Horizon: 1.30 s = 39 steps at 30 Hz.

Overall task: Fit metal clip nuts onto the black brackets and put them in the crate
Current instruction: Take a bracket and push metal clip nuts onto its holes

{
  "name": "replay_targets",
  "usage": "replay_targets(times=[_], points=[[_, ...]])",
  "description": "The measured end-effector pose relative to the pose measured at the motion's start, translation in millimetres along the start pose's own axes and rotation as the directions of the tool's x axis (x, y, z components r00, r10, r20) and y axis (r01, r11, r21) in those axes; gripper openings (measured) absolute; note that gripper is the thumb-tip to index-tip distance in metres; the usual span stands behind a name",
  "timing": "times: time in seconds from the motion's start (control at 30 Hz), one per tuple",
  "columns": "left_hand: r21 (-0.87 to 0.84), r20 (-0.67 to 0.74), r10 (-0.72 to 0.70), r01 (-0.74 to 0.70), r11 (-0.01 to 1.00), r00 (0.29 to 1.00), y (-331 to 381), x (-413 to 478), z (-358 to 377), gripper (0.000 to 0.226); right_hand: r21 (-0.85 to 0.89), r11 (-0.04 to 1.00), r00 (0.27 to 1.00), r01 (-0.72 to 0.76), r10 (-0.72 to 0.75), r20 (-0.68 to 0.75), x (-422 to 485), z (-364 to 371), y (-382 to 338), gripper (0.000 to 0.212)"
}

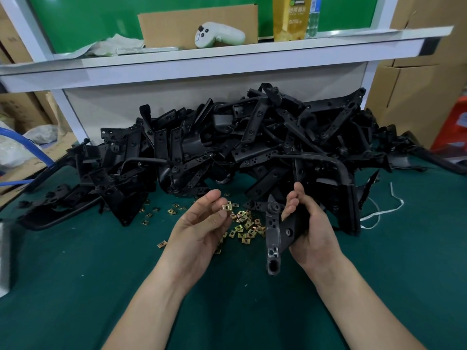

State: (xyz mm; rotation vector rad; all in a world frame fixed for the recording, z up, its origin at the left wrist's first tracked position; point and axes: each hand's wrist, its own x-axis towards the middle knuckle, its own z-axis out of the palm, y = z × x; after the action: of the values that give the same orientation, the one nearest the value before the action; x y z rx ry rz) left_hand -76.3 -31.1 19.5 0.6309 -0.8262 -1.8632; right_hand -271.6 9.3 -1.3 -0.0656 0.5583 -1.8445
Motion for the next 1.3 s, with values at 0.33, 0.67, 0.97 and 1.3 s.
replay_targets(times=[0.33, 0.67, 0.97, 1.3], points=[[-0.126, 0.008, -0.113, 0.113, 0.986, 0.994, -2, -2, 1, 0.027, 0.023, 1.000, 1.000, 0.003, -0.003, 0.011, 0, 0, 0, 0.019], [0.280, 0.162, 0.019, -0.064, 0.958, 0.987, -8, -12, 4, 0.027, 0.018, 1.000, 1.000, 0.019, -0.020, 0.017, 0, -1, -1, 0.020], [0.505, 0.295, 0.156, -0.293, 0.812, 0.943, -12, -28, 16, 0.021, -0.022, 0.998, 0.999, 0.052, -0.052, 0.016, 1, -2, 0, 0.017], [0.511, 0.267, 0.164, -0.283, 0.812, 0.950, -12, -27, 16, 0.023, -0.099, 0.990, 0.995, 0.099, -0.101, -0.018, -2, 2, 3, 0.018]])
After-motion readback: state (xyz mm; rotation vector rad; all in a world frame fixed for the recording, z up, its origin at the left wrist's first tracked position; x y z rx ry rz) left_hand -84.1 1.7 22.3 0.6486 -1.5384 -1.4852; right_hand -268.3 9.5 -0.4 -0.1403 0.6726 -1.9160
